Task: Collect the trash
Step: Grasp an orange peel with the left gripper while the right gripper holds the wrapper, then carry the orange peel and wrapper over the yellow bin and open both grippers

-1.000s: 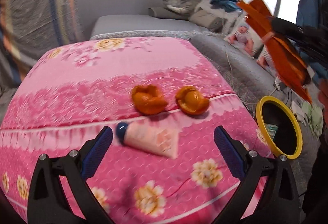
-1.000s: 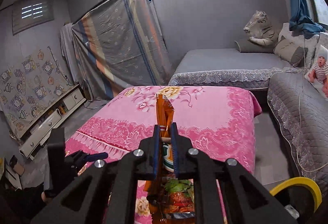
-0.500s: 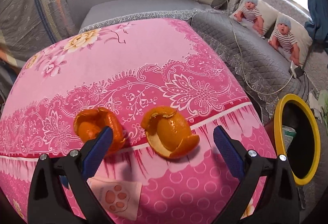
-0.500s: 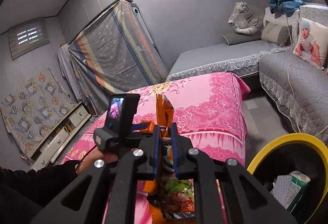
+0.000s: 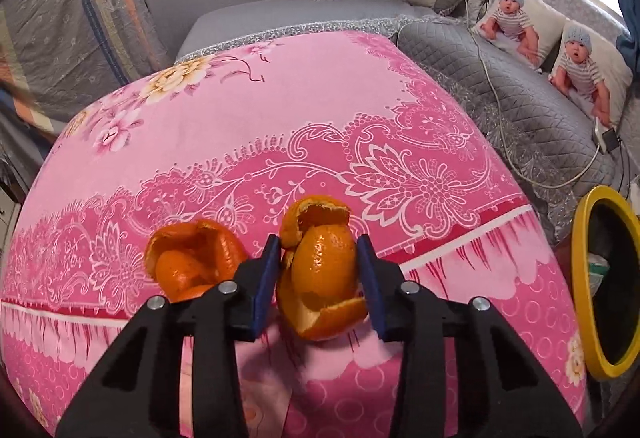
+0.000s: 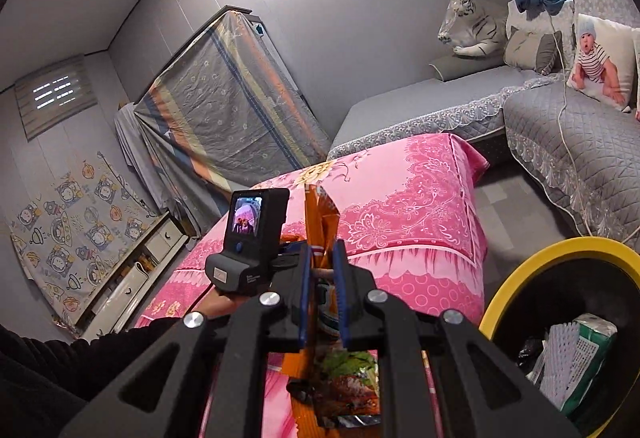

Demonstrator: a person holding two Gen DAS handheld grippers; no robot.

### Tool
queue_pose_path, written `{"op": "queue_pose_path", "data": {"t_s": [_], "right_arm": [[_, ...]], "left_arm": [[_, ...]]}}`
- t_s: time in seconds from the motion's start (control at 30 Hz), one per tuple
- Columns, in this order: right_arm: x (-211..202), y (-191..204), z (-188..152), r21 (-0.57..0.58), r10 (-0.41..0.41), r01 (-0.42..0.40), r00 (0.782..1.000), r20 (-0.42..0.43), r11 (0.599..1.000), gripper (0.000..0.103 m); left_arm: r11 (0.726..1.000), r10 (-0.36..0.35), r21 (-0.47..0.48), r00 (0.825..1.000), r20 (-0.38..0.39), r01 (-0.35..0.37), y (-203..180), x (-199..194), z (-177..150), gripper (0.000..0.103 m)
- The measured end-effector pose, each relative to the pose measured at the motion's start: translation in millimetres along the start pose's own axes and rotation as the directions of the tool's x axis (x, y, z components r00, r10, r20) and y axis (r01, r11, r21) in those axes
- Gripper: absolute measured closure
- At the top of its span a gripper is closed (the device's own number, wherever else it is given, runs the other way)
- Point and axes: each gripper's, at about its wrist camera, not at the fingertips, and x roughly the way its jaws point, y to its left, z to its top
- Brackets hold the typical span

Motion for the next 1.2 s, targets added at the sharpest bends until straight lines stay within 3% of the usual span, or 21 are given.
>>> {"op": "queue_pose_path", "data": {"t_s": [0.2, 0.37, 0.63, 0.87, 1.2], "right_arm": [[-12.8, 6.0, 0.6, 0.006, 0.004, -0.004, 1.000, 0.027, 1.000, 0.093], [-13.7, 3.1, -3.1, 0.055, -0.007, 0.005, 0.999, 0.035, 0.998, 0.093], [-33.1, 2.3, 0.7, 0.081, -0.058, 0.051, 0.995, 0.085, 0.995, 0.093], [-57.3, -6.4, 3.3, 0.095, -0.137, 0.123, 0.979, 0.151, 0.988, 0.093], [-81.5, -51.8, -0.9, 0.182, -0.236, 0.202, 0.953, 0.190, 0.962, 0.093]], "left_arm": [[0.998, -0.062, 0.027, 0.992, 0.114, 0.059, -2.7, -61.1, -7.8, 0.067], [0.995, -0.070, 0.091, 0.977, 0.203, 0.052, -18.9, -111.1, -20.3, 0.067], [0.981, -0.152, 0.162, 0.935, 0.321, 0.104, -46.3, -175.8, -31.8, 0.067], [0.960, -0.224, 0.240, 0.903, 0.367, 0.141, -78.0, -205.2, -36.6, 0.067], [0.924, -0.295, 0.348, 0.874, 0.387, 0.158, -129.8, -217.9, -29.7, 0.067]]}}
